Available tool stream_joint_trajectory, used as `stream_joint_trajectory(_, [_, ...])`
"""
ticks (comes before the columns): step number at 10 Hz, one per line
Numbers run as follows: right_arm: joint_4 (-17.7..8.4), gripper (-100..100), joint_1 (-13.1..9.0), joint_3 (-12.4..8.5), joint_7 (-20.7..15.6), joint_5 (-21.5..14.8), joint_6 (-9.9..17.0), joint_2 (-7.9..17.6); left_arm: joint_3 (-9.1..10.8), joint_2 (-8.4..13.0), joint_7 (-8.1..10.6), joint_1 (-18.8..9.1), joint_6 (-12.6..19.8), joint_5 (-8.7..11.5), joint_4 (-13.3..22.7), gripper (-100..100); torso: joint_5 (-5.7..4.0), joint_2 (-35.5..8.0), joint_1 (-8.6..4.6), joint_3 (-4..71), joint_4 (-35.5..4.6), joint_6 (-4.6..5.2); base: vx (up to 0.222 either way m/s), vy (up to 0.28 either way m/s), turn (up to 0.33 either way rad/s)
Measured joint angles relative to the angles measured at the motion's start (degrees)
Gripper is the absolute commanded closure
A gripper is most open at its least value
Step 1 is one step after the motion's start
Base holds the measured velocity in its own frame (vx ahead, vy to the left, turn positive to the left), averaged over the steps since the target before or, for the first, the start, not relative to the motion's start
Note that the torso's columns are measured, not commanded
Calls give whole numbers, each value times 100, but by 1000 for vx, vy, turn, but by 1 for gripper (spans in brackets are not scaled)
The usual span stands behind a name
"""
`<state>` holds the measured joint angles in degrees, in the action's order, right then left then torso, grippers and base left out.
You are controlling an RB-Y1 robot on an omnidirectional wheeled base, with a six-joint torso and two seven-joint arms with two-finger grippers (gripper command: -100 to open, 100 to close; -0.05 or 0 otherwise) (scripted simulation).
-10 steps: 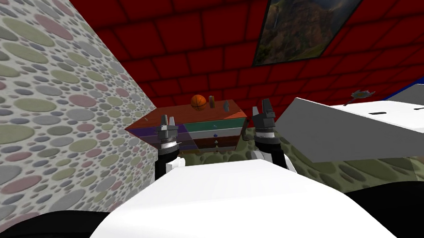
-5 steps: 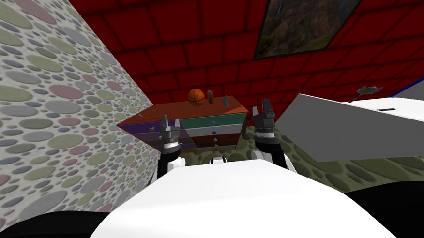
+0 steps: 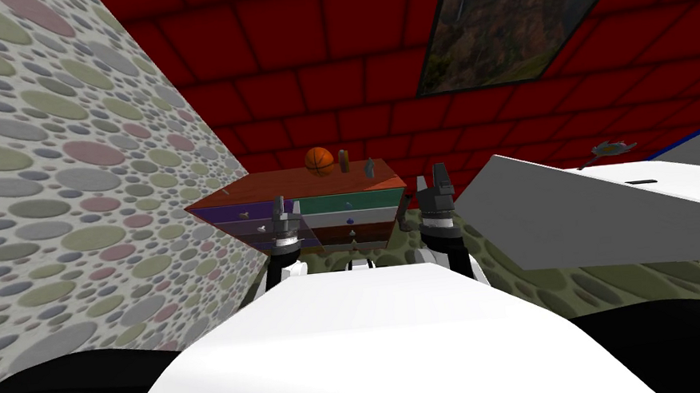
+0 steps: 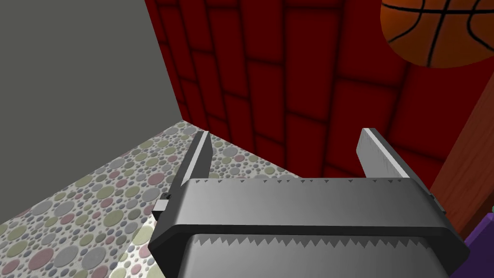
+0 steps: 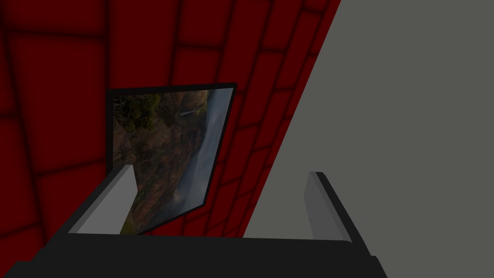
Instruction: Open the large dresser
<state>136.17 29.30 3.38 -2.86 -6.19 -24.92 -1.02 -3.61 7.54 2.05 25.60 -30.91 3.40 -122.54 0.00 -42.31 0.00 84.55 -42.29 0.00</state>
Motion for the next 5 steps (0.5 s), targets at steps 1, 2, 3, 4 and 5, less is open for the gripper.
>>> stream_joint_trajectory(1, [0, 0, 0, 0, 0, 0, 0, 0, 21, 28, 30, -50, -49, 13, 120, -100, -1, 2, -3, 1, 1, 0, 24, -48, 3])
stream_joint_trajectory(2, [0, 0, 0, 0, 0, 0, 0, 0, 20, 31, 39, -76, -81, 12, 197, -100, 1, -1, 7, 0, 0, 0, 24, -37, -1])
stream_joint_trajectory(3, [0, 0, 0, 0, 0, 0, 0, 0, 12, 42, 50, -76, -174, 11, 327, -100, 3, 0, 9, 0, 0, 0, 36, -59, 3])
stream_joint_trajectory(4, [0, 0, 0, 0, 0, 0, 0, 0, 11, 45, 60, -144, -279, 9, 501, -100, 0, 5, -1, 3, 1, 1, 41, -73, 2])
stream_joint_trajectory(5, [0, 0, 0, 0, 0, 0, 0, 0, 12, 60, 80, -169, -387, 12, 646, -100, -2, 6, -7, 4, 2, 0, 30, -51, 3])
